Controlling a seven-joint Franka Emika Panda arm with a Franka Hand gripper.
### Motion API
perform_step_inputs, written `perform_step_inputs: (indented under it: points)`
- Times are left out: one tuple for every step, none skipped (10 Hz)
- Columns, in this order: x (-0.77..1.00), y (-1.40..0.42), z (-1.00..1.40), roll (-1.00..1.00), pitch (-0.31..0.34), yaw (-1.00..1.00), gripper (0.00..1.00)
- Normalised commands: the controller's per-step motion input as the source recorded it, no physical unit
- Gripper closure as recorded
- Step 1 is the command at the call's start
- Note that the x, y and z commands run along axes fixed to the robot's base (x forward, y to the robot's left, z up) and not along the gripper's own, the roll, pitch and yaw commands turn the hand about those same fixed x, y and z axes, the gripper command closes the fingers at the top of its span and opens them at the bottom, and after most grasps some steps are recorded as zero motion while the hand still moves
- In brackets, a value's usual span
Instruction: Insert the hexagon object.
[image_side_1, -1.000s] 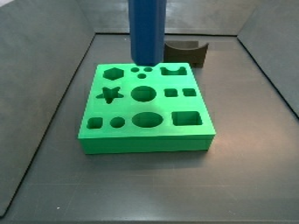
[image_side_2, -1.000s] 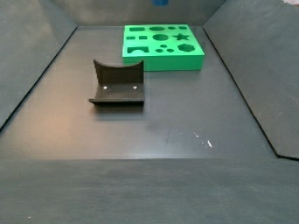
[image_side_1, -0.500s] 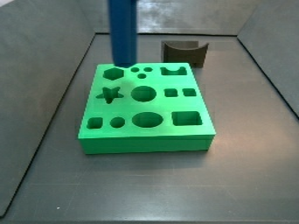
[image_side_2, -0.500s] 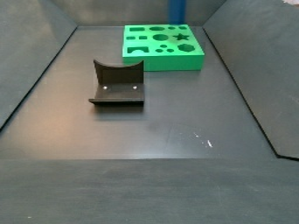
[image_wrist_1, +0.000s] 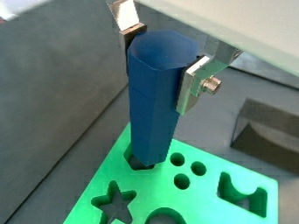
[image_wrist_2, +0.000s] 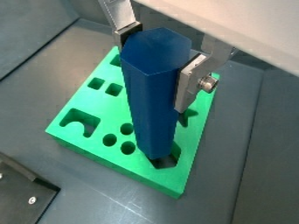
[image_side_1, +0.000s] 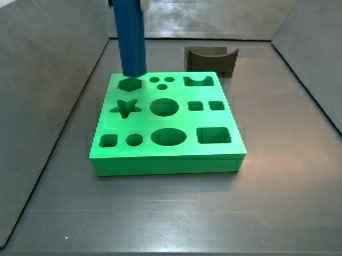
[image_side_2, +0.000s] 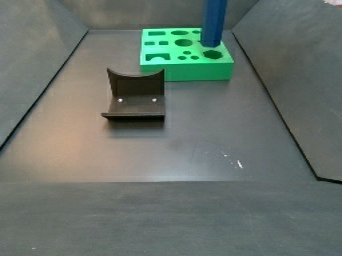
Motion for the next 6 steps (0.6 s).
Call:
perform_step_inputs:
  points:
    - [-0.15, 0.02, -0.21, 0.00, -0.061, -0.11, 1.00]
    - [-0.24, 0.00, -0.25, 0.00, -0.090, -0.24, 1.00]
    - [-0.23, 0.00, -0.31, -0.03, -0.093, -0.29, 1.00]
    - [0.00, -0.08, -0.30, -0.07, -0.074, -0.44, 1.00]
    - [0.00, 0.00, -0.25, -0.01, -0.027, -0.36, 1.00]
    - [0.05, 0.00, -0.25, 0.00, 0.000, -0.25, 1.00]
